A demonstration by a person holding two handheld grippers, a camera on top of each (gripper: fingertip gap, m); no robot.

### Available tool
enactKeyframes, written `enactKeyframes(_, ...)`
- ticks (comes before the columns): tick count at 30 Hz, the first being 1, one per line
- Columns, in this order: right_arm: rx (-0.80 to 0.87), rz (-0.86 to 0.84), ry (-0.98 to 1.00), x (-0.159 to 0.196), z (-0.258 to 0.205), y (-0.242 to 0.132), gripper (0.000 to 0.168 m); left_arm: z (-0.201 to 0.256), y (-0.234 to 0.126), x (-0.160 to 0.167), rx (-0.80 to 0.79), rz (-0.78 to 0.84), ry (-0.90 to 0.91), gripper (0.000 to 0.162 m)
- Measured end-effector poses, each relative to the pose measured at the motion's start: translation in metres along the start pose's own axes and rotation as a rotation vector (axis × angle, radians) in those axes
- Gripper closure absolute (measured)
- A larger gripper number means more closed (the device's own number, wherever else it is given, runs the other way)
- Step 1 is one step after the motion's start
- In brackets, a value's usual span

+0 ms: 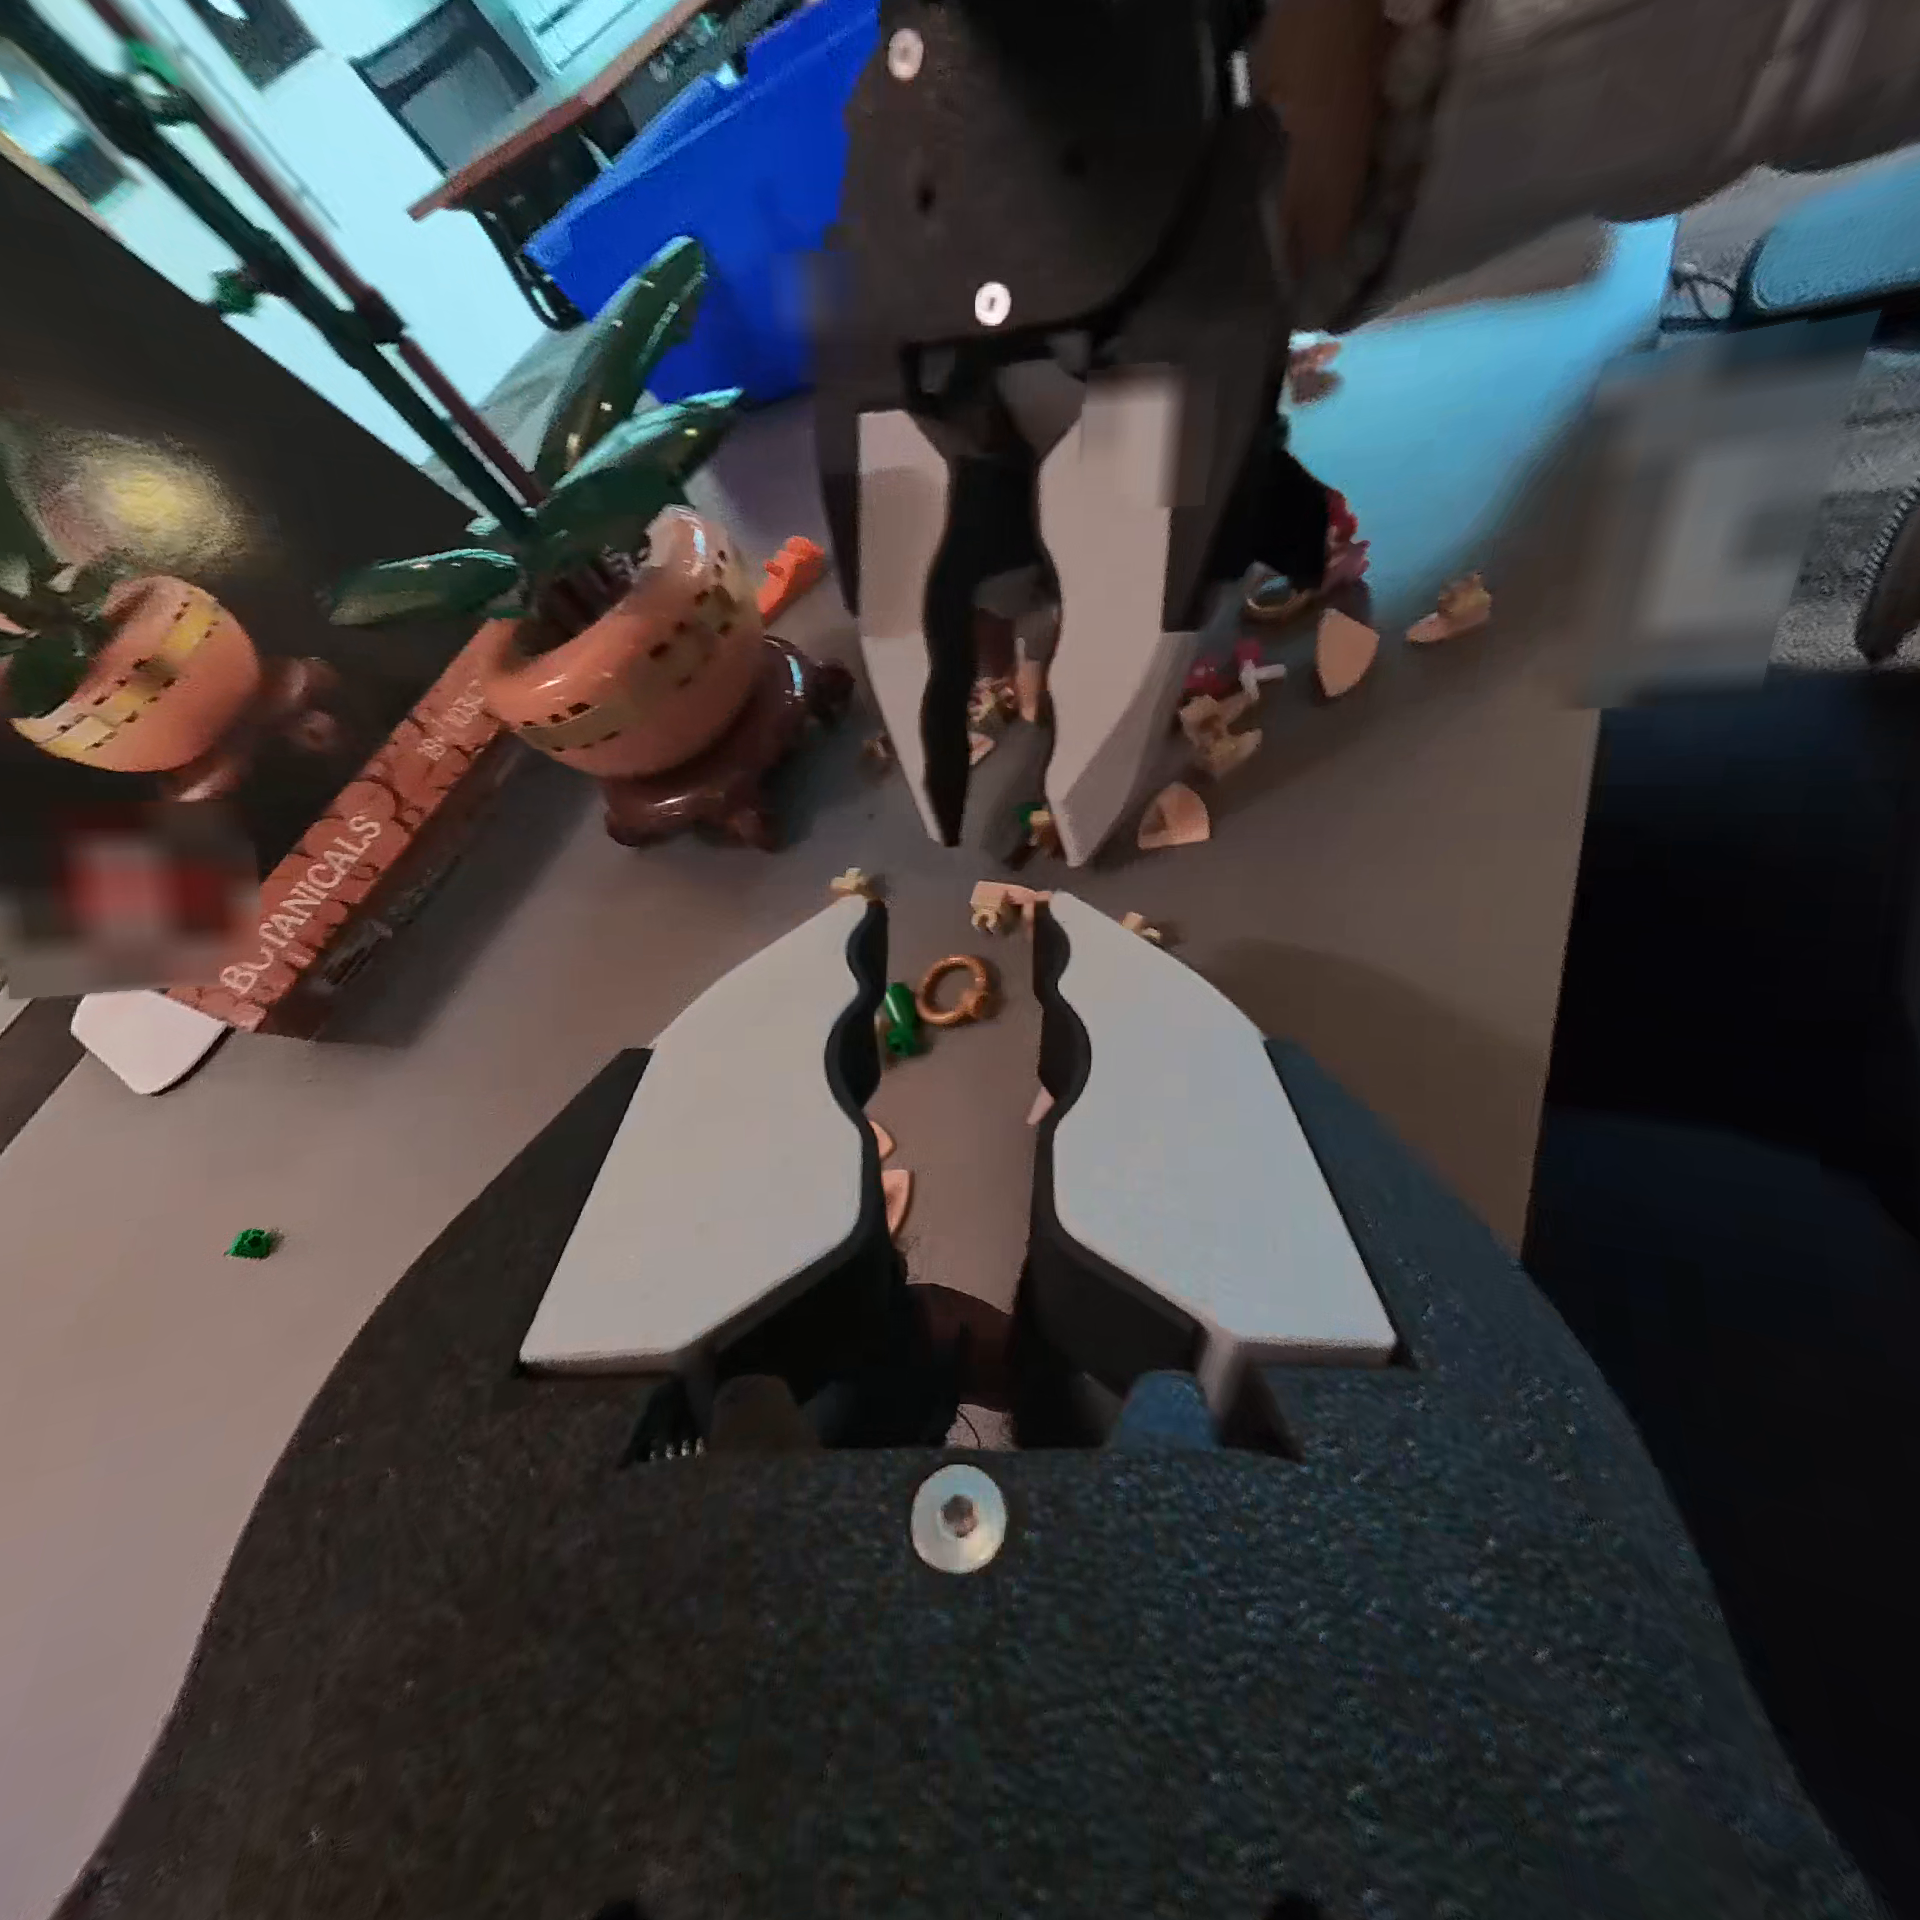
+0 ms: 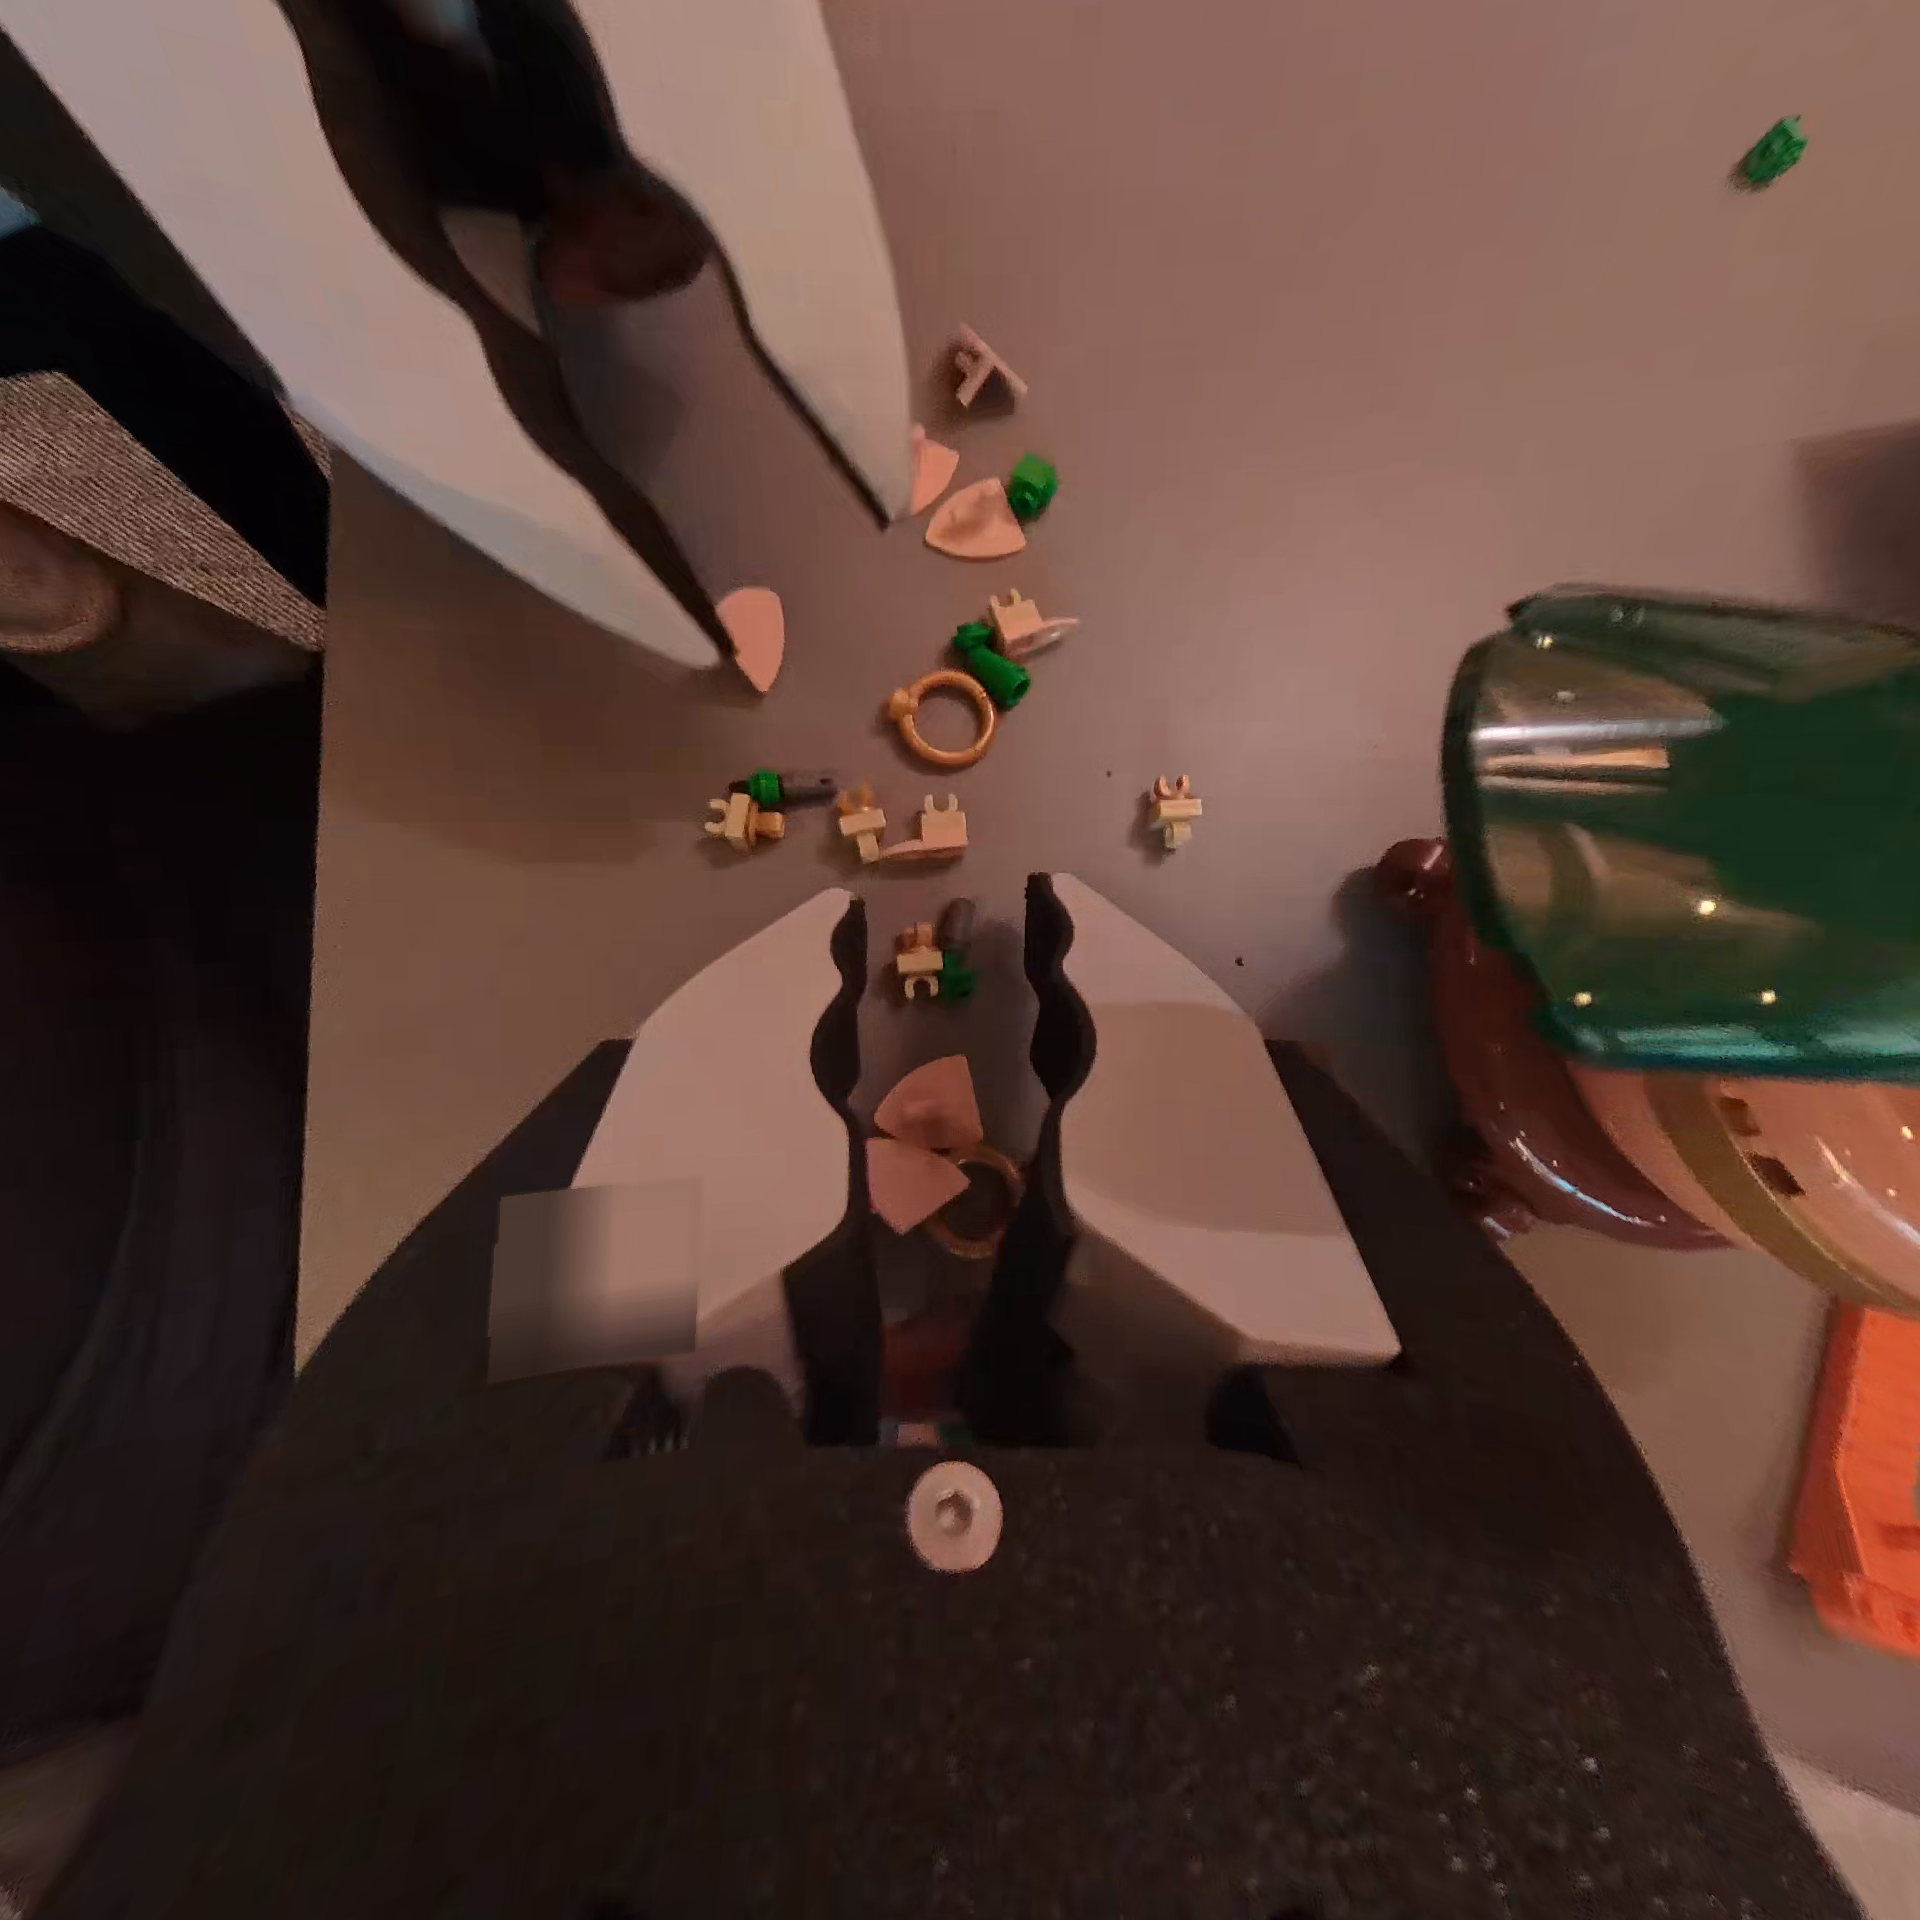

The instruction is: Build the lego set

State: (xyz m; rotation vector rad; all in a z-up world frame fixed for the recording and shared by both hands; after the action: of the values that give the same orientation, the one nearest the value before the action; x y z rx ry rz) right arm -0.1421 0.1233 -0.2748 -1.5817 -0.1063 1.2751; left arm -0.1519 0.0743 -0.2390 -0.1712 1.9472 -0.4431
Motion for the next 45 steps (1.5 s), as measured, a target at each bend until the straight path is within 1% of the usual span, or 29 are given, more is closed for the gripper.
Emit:
enactKeyframes(7,-0.040,0.029,0.028,-0.005,0.002,0.011,0.144,-0.003,-0.001,-0.002,-0.007,0.027,-0.006,0.136)
enactKeyframes(8,-0.050,0.035,0.032,-0.005,0.002,0.011,0.145,-0.004,-0.001,-0.002,-0.011,0.033,-0.007,0.135)
enactKeyframes(10,-0.077,0.037,0.043,-0.006,-0.001,0.012,0.153,-0.007,-0.001,-0.002,-0.027,0.038,-0.012,0.135)
enactKeyframes(17,-0.037,0.054,0.046,-0.006,-0.001,0.012,0.155,-0.012,0.000,0.000,-0.055,0.028,-0.017,0.135)
enactKeyframes(19,0.006,0.061,0.016,-0.007,0.000,0.008,0.155,-0.019,-0.001,0.001,-0.094,0.022,-0.059,0.137)
enactKeyframes(21,0.058,0.109,-0.030,-0.016,-0.001,-0.001,0.155,-0.029,-0.003,0.004,-0.134,0.005,-0.175,0.142)
enactKeyframes(23,0.154,0.162,-0.116,-0.026,-0.001,-0.015,0.155,-0.030,-0.006,0.001,-0.075,0.032,-0.375,0.142)
enactKeyframes(25,0.304,0.220,-0.236,-0.039,0.000,-0.032,0.154,-0.025,-0.011,-0.015,0.054,0.153,-0.581,0.142)
enactKeyframes(27,0.411,0.237,-0.352,-0.047,-0.005,-0.046,0.154,-0.017,-0.014,-0.030,0.189,0.239,-0.712,0.142)
enactKeyframes(28,0.443,0.236,-0.400,-0.051,-0.008,-0.050,0.154,-0.014,-0.013,-0.033,0.218,0.248,-0.745,0.138)
enactKeyframes(30,0.483,0.243,-0.478,-0.057,-0.016,-0.057,0.154,-0.004,-0.008,-0.039,0.264,0.250,-0.758,0.137)
enactKeyframes(33,0.507,0.206,-0.546,-0.060,-0.022,-0.062,0.154,0.007,-0.005,-0.051,0.319,0.286,-0.777,0.138)
enactKeyframes(35,0.521,0.196,-0.596,-0.061,-0.025,-0.064,0.155,0.006,-0.005,-0.055,0.315,0.314,-0.803,0.138)
enactKeyframes(38,0.515,0.190,-0.623,-0.063,-0.030,-0.066,0.155,0.007,-0.006,-0.057,0.330,0.333,-0.816,0.134)
enactKeyframes(39,0.513,0.189,-0.629,-0.064,-0.032,-0.066,0.155,0.007,-0.007,-0.059,0.335,0.340,-0.817,0.137)
enactKeyframes(40,0.519,0.186,-0.632,-0.064,-0.031,-0.067,0.155,0.008,-0.007,-0.060,0.339,0.346,-0.810,0.145)
enactKeyframes(42,0.517,0.184,-0.638,-0.065,-0.032,-0.068,0.155,0.012,-0.009,-0.063,0.356,0.352,-0.790,0.151)
enactKeyframes(44,0.513,0.198,-0.646,-0.066,-0.034,-0.069,0.155,0.015,-0.009,-0.065,0.376,0.358,-0.770,0.154)
enactKeyframes(45,0.515,0.201,-0.651,-0.068,-0.035,-0.070,0.159,0.015,-0.010,-0.066,0.380,0.372,-0.767,0.155)
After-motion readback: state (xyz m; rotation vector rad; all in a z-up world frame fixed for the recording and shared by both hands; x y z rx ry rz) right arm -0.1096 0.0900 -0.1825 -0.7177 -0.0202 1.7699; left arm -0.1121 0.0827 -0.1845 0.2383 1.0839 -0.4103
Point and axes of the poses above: each gripper's, where its closed fingertips meet, y out along the fingers, x out of its underside, z = x × y across the jaws, the point moved 1 cm from there along -y, back along the fingers, and after that the axes turned 4 degrees about -y, right-handed, at the moved point
